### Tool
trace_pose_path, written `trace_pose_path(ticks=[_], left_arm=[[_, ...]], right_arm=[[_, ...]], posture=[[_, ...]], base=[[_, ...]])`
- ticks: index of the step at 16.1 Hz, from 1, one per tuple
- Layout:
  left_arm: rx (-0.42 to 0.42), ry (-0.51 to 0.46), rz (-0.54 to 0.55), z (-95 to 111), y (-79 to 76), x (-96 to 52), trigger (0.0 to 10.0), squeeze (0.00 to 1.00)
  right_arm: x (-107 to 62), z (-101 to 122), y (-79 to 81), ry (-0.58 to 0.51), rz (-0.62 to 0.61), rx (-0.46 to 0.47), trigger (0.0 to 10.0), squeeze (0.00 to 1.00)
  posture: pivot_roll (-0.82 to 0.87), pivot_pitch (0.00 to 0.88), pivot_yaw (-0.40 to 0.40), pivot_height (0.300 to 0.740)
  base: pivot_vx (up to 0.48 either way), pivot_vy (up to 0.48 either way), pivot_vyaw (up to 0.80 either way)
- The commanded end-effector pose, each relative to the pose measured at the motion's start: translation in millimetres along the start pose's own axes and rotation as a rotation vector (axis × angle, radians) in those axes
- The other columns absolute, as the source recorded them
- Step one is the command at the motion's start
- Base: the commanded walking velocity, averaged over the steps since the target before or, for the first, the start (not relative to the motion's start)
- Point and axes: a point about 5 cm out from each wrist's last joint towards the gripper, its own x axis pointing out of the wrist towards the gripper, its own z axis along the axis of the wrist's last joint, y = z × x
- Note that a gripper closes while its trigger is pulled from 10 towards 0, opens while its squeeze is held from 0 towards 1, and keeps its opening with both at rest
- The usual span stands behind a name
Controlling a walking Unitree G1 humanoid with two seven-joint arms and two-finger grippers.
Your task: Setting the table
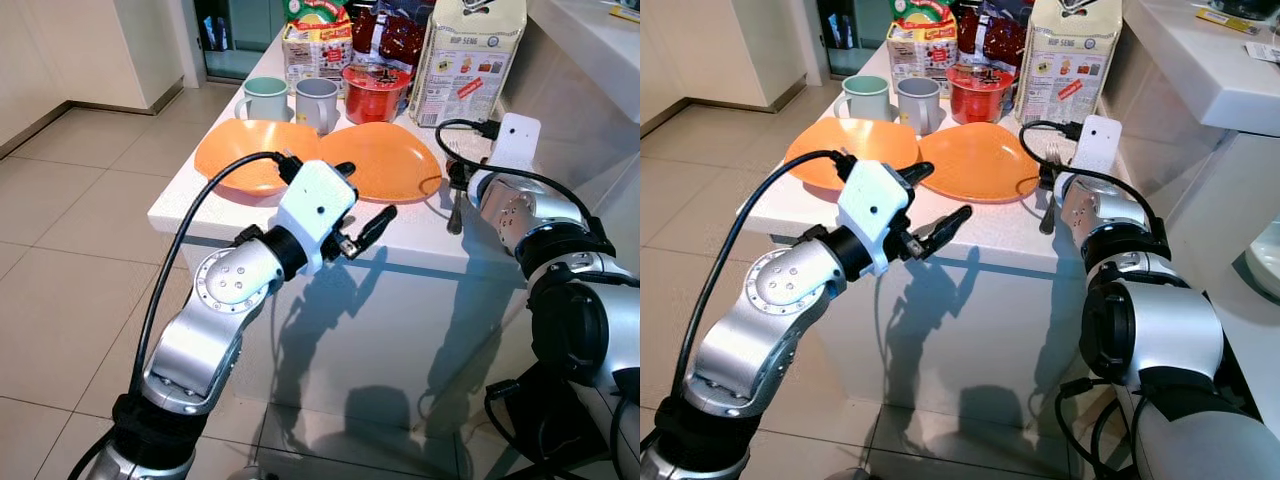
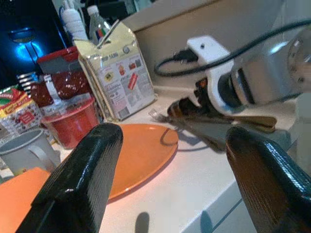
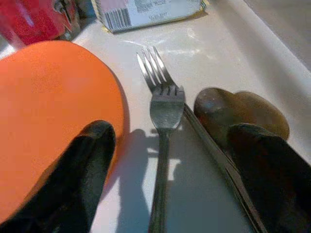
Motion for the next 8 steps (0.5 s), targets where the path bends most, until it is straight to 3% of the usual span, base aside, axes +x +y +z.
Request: trace_pose_path(ticks=[1, 8], left_arm=[[-0.005, -0.012, -0.007, 4.4, -0.8, -2.1, 10.0, 0.00], [-0.009, 0.002, -0.015, 5.0, -1.8, -3.1, 10.0, 0.00]], right_arm=[[-0.6, 3.9, -1.0, 0.019, -0.009, -0.005, 10.0, 0.00], [0.7, -23.4, 0.7, 0.124, 0.017, 0.009, 10.0, 0.00]], posture=[[0.06, 0.000, -0.036, 0.740], [0.05, 0.000, -0.033, 0.740]], base=[[0.000, 0.000, 0.00], [0.000, 0.000, 0.00]])
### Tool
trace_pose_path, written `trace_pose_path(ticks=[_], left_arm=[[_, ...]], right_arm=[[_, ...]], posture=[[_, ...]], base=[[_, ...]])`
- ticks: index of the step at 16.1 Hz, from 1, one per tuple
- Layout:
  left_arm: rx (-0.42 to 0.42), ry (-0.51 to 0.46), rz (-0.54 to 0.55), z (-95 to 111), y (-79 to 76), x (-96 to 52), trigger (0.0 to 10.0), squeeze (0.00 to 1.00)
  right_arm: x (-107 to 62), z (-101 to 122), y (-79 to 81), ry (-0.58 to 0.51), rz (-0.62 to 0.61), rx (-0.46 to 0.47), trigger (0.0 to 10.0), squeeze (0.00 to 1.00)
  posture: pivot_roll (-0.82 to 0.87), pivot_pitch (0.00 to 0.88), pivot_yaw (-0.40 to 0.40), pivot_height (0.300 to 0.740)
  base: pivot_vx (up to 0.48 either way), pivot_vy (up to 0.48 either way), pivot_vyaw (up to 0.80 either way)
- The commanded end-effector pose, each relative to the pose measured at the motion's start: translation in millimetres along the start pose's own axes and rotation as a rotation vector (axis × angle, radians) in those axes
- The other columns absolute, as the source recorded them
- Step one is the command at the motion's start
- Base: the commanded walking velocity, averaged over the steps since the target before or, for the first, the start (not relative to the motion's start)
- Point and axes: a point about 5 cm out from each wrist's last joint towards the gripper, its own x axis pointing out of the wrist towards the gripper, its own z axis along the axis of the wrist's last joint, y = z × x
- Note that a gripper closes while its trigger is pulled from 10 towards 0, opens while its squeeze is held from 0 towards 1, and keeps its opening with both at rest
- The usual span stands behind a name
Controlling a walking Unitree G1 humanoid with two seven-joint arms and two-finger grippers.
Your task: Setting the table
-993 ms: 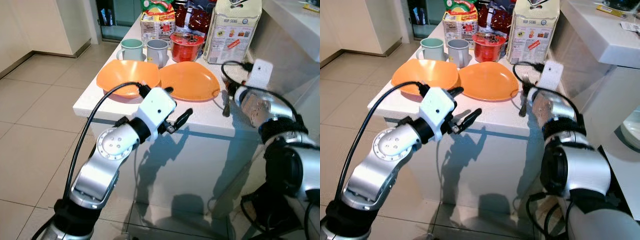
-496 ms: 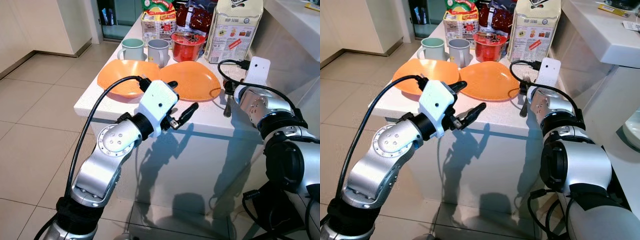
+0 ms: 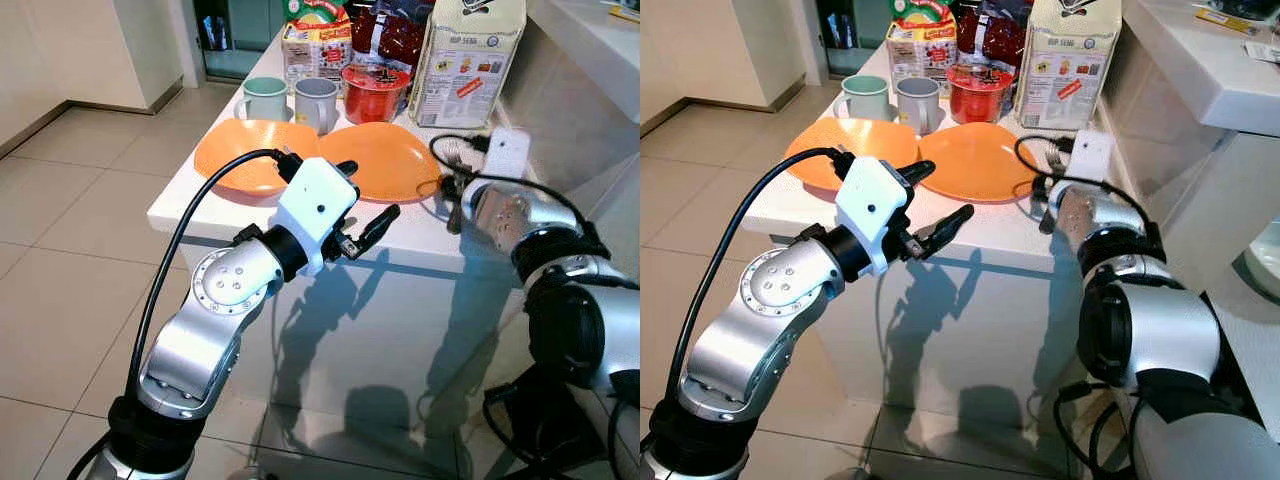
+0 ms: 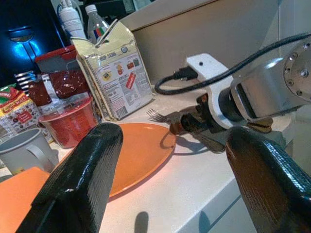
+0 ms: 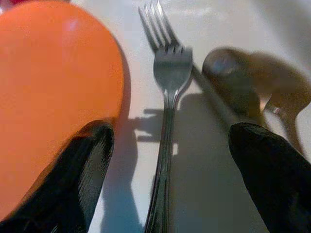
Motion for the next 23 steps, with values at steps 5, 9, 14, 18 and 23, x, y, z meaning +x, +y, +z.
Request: trace_pose_path(ticks=[5, 9, 14, 18, 23], left_arm=[[-0.006, -0.009, -0.016, 3.5, -1.5, -1.1, 10.0, 0.00], [-0.003, -0.003, -0.019, 2.6, -1.3, -1.1, 10.0, 0.00], [0.000, -0.003, -0.020, 2.7, -1.3, -0.5, 10.0, 0.00], [0.000, -0.005, -0.017, 3.2, -0.9, -0.3, 10.0, 0.00], [0.001, -0.009, -0.013, 3.7, -0.1, 0.2, 10.0, 0.00]], right_arm=[[1.3, -13.1, -2.3, 0.059, 0.007, 0.048, 10.0, 0.00], [2.0, -24.1, 0.8, 0.104, 0.046, 0.126, 0.0, 0.00], [2.1, -26.1, 1.2, 0.114, 0.060, 0.154, 0.0, 0.00], [2.2, -25.9, 0.9, 0.109, 0.056, 0.160, 0.0, 0.00], [2.1, -21.9, -1.0, 0.088, 0.044, 0.162, 0.0, 0.00]], posture=[[0.05, 0.000, -0.033, 0.740], [0.05, 0.000, -0.031, 0.740], [0.05, 0.000, -0.030, 0.740], [0.05, 0.000, -0.030, 0.740], [0.05, 0.000, -0.030, 0.740]], base=[[0.000, 0.000, 0.00], [0.000, 0.000, 0.00], [0.000, 0.000, 0.00], [0.000, 0.000, 0.00], [0.000, 0.000, 0.00]])
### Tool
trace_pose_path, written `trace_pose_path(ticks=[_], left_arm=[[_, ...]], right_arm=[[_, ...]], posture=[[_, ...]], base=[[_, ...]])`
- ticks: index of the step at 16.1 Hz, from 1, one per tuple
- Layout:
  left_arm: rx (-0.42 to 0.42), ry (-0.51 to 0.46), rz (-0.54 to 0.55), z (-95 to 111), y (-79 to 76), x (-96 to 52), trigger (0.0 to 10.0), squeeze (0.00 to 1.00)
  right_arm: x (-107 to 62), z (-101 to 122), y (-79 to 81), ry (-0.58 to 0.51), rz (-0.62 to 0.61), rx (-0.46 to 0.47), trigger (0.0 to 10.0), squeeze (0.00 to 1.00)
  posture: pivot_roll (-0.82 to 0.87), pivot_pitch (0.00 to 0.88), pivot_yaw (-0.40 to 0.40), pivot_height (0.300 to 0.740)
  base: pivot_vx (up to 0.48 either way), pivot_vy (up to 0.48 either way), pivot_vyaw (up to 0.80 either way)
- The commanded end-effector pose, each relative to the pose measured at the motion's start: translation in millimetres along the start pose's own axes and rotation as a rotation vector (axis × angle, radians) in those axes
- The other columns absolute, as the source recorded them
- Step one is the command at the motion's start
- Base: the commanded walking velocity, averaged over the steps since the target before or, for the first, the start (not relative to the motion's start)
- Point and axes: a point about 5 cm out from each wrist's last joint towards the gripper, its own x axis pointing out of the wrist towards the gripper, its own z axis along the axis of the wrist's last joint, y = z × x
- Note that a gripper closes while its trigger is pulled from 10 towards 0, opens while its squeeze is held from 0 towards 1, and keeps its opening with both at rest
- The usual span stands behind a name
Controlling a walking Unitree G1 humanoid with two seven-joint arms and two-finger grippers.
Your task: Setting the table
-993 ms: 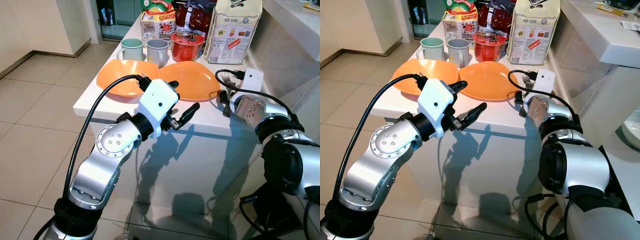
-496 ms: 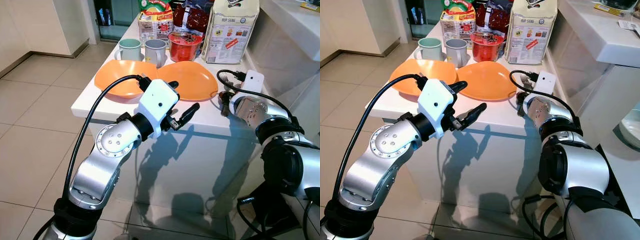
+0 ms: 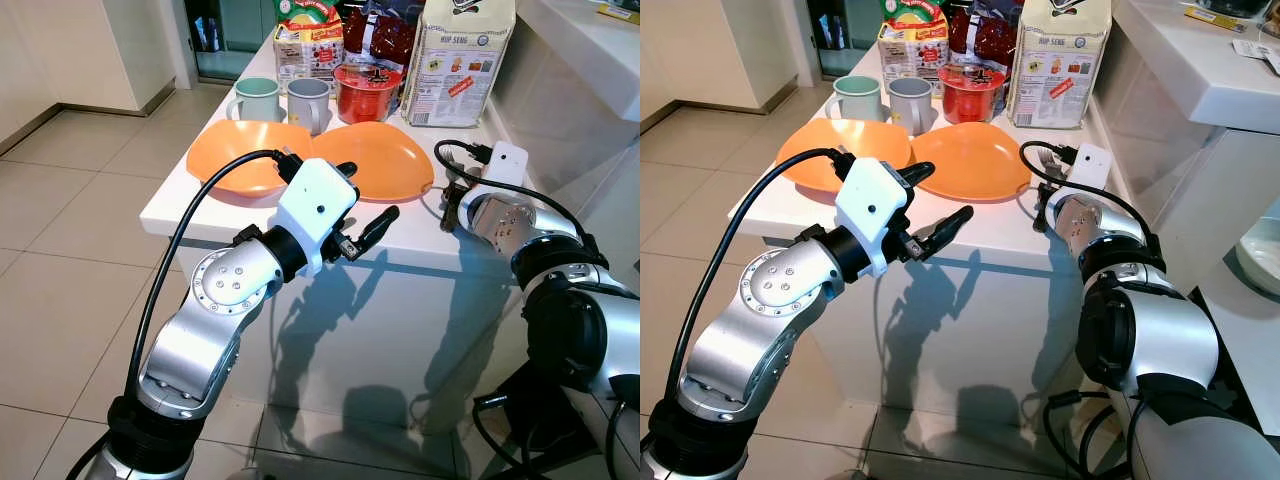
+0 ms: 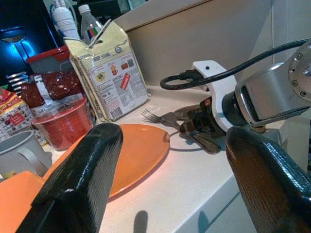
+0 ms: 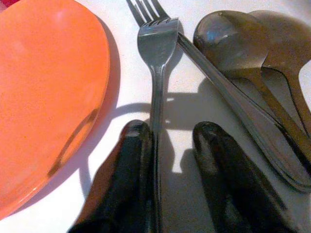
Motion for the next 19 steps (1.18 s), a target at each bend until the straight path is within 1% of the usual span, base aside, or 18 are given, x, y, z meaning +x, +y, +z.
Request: trace_pose_path(ticks=[1, 9, 16, 17, 18, 19], left_arm=[[0.002, -0.016, -0.010, 4.5, -0.1, 0.5, 10.0, 0.00], [0.007, -0.020, 0.000, 5.3, 2.2, 1.2, 10.0, 0.00], [0.011, -0.031, 0.009, 7.0, 5.1, 3.3, 10.0, 0.00], [0.011, -0.036, 0.012, 7.4, 6.0, 4.1, 10.0, 0.00], [0.011, -0.036, 0.013, 7.4, 6.1, 4.2, 10.0, 0.00], [0.012, -0.040, 0.017, 7.9, 6.9, 4.9, 10.0, 0.00]], right_arm=[[1.8, -12.4, -1.9, 0.042, -0.005, 0.021, 0.0, 0.00], [1.5, -8.3, -2.9, 0.018, -0.017, 0.039, 0.0, 0.00], [0.2, 1.9, -5.0, -0.031, -0.035, 0.092, 0.0, 0.00], [-1.6, 12.9, -2.5, -0.076, -0.037, 0.115, 0.0, 0.00], [-1.8, 14.3, -2.2, -0.082, -0.036, 0.116, 0.0, 0.00], [-3.7, 22.5, 0.3, -0.102, -0.020, 0.104, 0.0, 0.00]], posture=[[0.05, 0.000, -0.030, 0.740], [0.05, 0.000, -0.030, 0.740], [0.05, 0.000, -0.025, 0.740], [0.04, 0.000, -0.026, 0.740], [0.04, 0.000, -0.026, 0.740], [0.04, 0.000, -0.029, 0.740]], base=[[0.000, 0.000, 0.00], [0.000, 0.000, 0.00], [0.000, 0.000, 0.00], [0.000, 0.000, 0.00], [0.000, 0.000, 0.00], [0.000, 0.000, 0.00]])
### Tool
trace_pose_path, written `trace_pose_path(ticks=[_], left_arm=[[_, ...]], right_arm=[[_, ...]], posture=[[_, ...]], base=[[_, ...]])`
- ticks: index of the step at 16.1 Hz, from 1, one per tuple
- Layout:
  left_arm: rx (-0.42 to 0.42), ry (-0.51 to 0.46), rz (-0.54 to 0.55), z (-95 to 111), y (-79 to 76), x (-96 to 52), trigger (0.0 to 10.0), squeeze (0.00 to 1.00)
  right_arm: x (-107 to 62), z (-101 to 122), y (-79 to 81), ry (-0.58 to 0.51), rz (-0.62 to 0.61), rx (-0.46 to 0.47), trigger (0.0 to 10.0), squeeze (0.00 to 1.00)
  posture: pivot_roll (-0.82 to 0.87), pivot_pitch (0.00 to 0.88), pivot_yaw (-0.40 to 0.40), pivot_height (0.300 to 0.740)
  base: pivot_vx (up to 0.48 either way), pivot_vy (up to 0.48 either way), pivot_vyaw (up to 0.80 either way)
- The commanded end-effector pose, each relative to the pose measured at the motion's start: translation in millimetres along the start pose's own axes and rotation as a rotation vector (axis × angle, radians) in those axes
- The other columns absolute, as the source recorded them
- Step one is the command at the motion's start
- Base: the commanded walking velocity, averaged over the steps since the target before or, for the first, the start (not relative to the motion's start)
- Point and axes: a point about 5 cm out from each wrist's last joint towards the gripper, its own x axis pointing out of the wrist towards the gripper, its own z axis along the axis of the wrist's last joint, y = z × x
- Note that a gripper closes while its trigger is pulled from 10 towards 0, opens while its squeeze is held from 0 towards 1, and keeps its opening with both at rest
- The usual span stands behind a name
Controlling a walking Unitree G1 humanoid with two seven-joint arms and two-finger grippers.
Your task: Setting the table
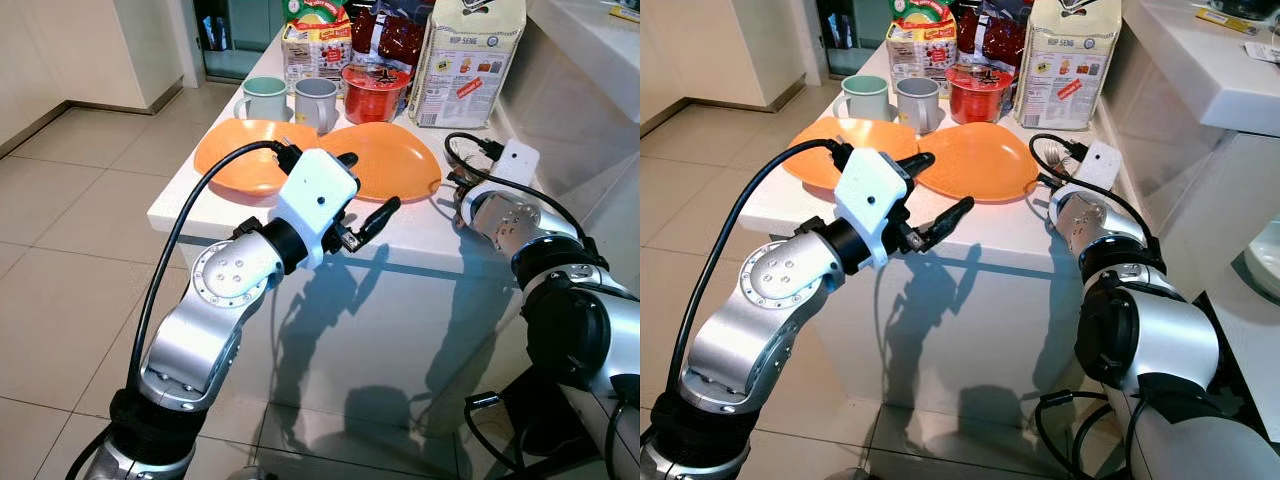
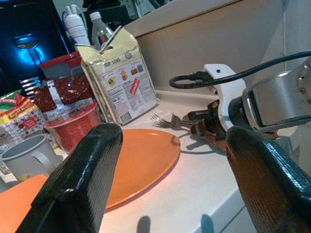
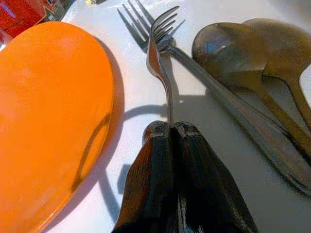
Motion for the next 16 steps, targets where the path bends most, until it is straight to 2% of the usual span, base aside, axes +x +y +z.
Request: trace_pose_path(ticks=[1, 5, 8, 10, 11, 12, 13, 14, 15, 16], left_arm=[[-0.003, -0.024, 0.012, 4.0, 3.3, 1.8, 10.0, 0.00], [-0.006, -0.039, 0.015, 5.4, 3.9, 6.0, 10.0, 0.00], [-0.016, -0.049, 0.053, 5.9, 8.1, 3.8, 10.0, 0.00], [-0.047, -0.037, 0.135, -0.5, 16.4, 0.0, 10.0, 0.00], [-0.063, -0.035, 0.174, -2.5, 20.9, -1.0, 10.0, 0.00], [-0.077, -0.031, 0.242, -6.2, 29.4, -3.6, 10.0, 0.00], [-0.076, -0.029, 0.269, -7.6, 32.7, -4.8, 10.0, 0.00], [-0.067, -0.023, 0.319, -8.7, 38.0, -8.1, 10.0, 0.00], [-0.073, -0.028, 0.349, -7.8, 40.6, -11.2, 10.0, 0.00], [-0.070, -0.038, 0.363, -6.1, 41.8, -13.3, 10.0, 0.00]], right_arm=[[-5.2, 28.0, 10.0, -0.073, 0.035, -0.003, 0.0, 0.00], [-9.7, 40.6, 26.9, -0.101, 0.102, -0.044, 0.0, 0.00], [-12.7, 46.4, 37.3, -0.142, 0.141, -0.112, 0.0, 0.00], [-20.8, 57.3, 49.9, -0.292, 0.253, -0.175, 0.0, 0.00], [-26.1, 57.6, 55.4, -0.338, 0.317, -0.174, 0.0, 0.00], [-38.0, 53.4, 62.7, -0.406, 0.420, -0.180, 0.8, 0.00], [-45.5, 50.7, 65.0, -0.451, 0.474, -0.177, 7.9, 0.00], [-64.2, 40.2, 63.7, -0.491, 0.594, -0.083, 10.0, 0.00], [-77.6, 32.5, 60.1, -0.501, 0.680, 0.002, 10.0, 0.00], [-90.8, 24.2, 53.0, -0.487, 0.801, 0.160, 10.0, 0.00]], posture=[[0.03, 0.000, -0.028, 0.740], [0.02, 0.000, -0.029, 0.740], [0.03, 0.000, -0.029, 0.740], [0.02, 0.000, -0.007, 0.740], [0.01, 0.000, 0.004, 0.740], [0.01, 0.000, 0.013, 0.740], [0.01, 0.000, 0.016, 0.740], [0.01, 0.000, 0.017, 0.740], [0.01, 0.000, 0.009, 0.740], [0.01, 0.000, -0.003, 0.740]], base=[[0.000, 0.000, 0.00], [0.000, 0.000, 0.00], [0.000, 0.000, 0.00], [0.000, 0.000, 0.00], [0.000, 0.000, 0.00], [0.000, 0.000, 0.00], [0.000, 0.000, 0.00], [0.000, 0.000, 0.00], [0.000, 0.000, 0.00], [0.000, 0.000, 0.00]])
